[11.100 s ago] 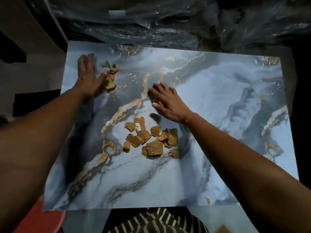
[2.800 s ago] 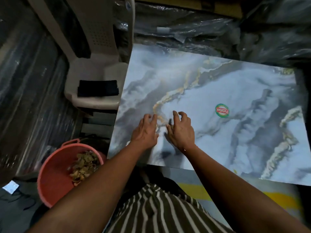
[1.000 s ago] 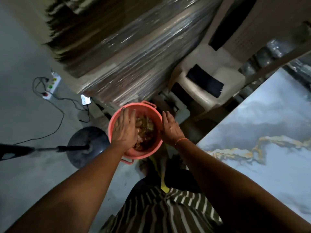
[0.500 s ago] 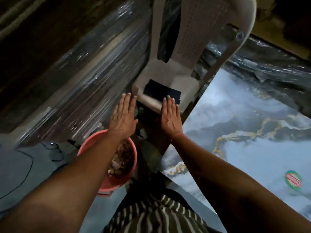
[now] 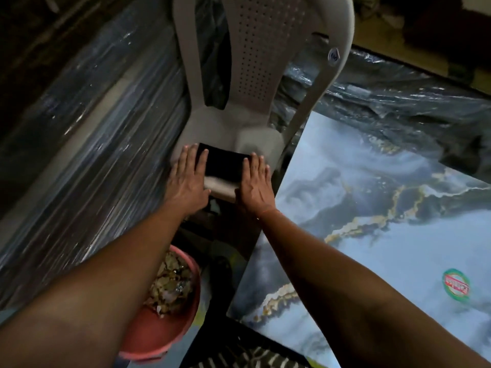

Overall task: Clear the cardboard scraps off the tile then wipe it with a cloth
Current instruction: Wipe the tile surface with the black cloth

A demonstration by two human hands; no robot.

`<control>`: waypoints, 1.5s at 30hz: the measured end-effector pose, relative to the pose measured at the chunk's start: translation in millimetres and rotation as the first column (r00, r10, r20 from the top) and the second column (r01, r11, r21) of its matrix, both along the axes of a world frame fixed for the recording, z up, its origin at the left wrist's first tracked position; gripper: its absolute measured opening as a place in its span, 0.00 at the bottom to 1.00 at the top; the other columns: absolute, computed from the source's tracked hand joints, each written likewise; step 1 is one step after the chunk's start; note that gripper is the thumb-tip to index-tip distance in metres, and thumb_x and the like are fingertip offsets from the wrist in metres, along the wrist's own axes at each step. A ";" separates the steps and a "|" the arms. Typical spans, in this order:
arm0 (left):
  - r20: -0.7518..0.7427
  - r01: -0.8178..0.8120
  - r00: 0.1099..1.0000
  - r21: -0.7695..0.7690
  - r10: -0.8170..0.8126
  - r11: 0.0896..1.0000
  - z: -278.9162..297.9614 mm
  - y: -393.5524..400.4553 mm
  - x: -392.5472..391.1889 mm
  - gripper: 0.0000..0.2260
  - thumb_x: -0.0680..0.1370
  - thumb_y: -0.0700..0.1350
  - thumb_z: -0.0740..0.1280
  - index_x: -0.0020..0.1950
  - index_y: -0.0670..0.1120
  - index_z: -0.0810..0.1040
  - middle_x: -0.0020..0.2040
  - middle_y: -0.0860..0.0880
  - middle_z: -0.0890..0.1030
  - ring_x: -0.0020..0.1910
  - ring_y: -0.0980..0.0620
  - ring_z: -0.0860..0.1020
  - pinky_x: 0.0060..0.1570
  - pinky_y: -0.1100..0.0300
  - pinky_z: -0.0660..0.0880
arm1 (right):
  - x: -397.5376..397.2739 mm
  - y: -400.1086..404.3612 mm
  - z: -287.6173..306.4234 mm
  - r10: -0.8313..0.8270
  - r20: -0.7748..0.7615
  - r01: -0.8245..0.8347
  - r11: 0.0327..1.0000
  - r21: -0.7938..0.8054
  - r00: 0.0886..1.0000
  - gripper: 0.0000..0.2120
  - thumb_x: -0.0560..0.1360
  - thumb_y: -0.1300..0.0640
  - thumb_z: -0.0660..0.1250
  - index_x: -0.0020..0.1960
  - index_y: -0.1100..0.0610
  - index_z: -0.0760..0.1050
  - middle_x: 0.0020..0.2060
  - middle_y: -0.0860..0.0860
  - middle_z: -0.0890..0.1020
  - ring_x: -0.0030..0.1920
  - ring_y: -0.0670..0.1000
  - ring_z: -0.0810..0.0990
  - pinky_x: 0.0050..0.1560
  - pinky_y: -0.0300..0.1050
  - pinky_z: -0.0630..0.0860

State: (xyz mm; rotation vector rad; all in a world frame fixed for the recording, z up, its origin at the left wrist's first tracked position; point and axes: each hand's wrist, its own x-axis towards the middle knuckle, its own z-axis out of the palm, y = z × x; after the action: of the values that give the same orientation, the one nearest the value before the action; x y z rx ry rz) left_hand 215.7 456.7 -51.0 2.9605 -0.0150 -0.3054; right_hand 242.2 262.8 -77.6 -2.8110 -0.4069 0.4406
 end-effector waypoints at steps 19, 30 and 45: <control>-0.190 0.303 0.940 0.079 -0.284 0.950 -201.1 33.8 127.5 0.35 0.80 0.54 0.66 0.83 0.48 0.57 0.82 0.39 0.57 0.81 0.39 0.55 0.75 0.42 0.60 | 93.7 44.2 -157.2 -0.008 -0.180 -0.044 0.958 -0.284 0.984 0.21 0.85 0.58 0.50 0.75 0.60 0.69 0.72 0.61 0.72 0.72 0.63 0.69 0.69 0.55 0.67; -0.129 0.334 0.940 0.143 -0.317 0.932 -167.2 36.4 115.9 0.17 0.74 0.40 0.66 0.62 0.46 0.80 0.61 0.43 0.79 0.61 0.39 0.73 0.58 0.44 0.69 | 101.1 33.5 -107.7 -0.010 -0.233 -0.022 0.990 -0.137 0.972 0.16 0.85 0.59 0.56 0.64 0.57 0.81 0.60 0.60 0.83 0.61 0.63 0.81 0.55 0.51 0.76; -0.019 0.358 0.930 -0.183 -0.368 0.916 28.3 -11.3 117.4 0.18 0.77 0.49 0.55 0.56 0.46 0.81 0.61 0.39 0.81 0.56 0.36 0.80 0.50 0.46 0.78 | 33.7 -70.7 90.0 -0.112 0.094 0.122 0.987 -0.108 0.989 0.12 0.70 0.63 0.66 0.51 0.53 0.80 0.44 0.56 0.83 0.46 0.64 0.81 0.37 0.50 0.71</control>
State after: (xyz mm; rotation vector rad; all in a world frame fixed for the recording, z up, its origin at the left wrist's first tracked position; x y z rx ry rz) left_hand 333.1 445.4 -22.7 2.7548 -0.5620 -0.4060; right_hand 275.9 192.1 12.4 -2.9533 -0.2390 0.3252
